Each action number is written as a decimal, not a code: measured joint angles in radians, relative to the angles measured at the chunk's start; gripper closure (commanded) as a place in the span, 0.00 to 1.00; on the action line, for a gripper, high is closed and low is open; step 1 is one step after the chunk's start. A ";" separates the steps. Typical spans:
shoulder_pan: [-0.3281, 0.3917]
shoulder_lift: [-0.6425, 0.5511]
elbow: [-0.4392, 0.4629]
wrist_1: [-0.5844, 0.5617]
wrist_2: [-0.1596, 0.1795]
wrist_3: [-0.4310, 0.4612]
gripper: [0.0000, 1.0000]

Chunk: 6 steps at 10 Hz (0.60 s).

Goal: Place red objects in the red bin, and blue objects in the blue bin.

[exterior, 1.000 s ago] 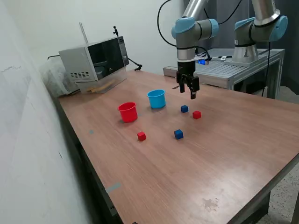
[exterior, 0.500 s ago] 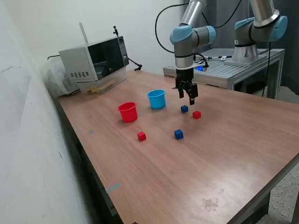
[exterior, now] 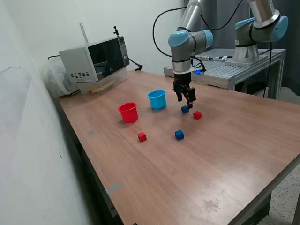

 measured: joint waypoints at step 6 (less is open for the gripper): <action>-0.024 0.020 -0.009 0.000 0.009 -0.125 1.00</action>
